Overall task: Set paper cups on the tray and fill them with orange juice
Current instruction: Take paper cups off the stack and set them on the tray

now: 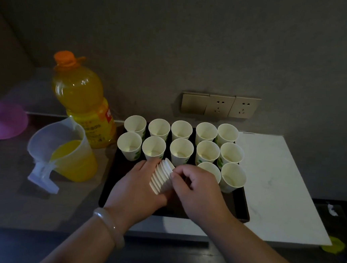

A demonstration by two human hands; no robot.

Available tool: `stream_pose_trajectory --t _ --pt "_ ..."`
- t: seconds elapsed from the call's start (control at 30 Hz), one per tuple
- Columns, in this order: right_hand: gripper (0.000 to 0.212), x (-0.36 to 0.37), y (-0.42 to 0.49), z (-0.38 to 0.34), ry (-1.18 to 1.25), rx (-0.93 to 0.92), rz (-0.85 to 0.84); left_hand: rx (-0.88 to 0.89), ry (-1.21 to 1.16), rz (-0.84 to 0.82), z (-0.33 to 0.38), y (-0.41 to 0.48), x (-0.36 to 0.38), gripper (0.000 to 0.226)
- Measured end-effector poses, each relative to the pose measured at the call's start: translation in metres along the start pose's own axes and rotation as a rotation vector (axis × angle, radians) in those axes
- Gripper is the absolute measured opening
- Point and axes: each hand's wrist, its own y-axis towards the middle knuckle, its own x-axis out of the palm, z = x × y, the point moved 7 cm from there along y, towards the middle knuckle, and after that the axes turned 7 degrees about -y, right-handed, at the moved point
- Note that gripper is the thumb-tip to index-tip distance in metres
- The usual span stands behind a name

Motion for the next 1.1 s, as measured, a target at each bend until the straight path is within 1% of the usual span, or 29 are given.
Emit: stream_pose_trajectory --t 0.13,0.43,0.57,0.67,0.73,0.77,0.87,0.93,1.0,1.1 --pt "0.016 0.001 -0.001 -0.002 -0.004 -0.004 0.039 0.004 0.021 0.008 -0.003 -0.003 -0.005 0.072" --pt "0.014 0.004 -0.004 -0.012 -0.165 -0.083 0.179 0.013 0.047 0.038 0.000 -0.001 -0.014 0.069" --pt "0.020 -0.009 -0.001 -0.013 -0.172 -0.083 0.292 0.016 -0.007 0.055 -0.004 -0.002 -0.019 0.065" --pt "0.010 -0.039 0.004 -0.011 -0.219 -0.102 0.441 -0.033 -0.038 0.086 -0.017 -0.005 -0.024 0.071" --pt "0.007 -0.053 0.007 -0.008 -0.311 -0.165 0.480 -0.052 -0.033 0.095 -0.023 -0.006 -0.026 0.075" --pt "0.012 -0.053 0.009 -0.005 -0.359 -0.205 0.450 -0.055 -0.037 0.099 -0.025 -0.006 -0.026 0.075" --pt "0.020 -0.030 0.010 0.011 -0.490 -0.310 0.262 -0.065 -0.053 0.112 -0.026 -0.005 -0.029 0.074" --pt "0.018 -0.007 0.008 0.021 -0.617 -0.389 0.165 -0.072 -0.053 0.111 -0.027 -0.005 -0.030 0.077" --pt "0.008 0.013 0.008 0.032 -0.752 -0.448 0.095 -0.074 -0.045 0.110 -0.028 -0.005 -0.030 0.078" --pt "0.023 0.032 0.009 0.053 -0.811 -0.439 0.029 -0.084 -0.040 0.110 -0.031 -0.006 -0.032 0.080"
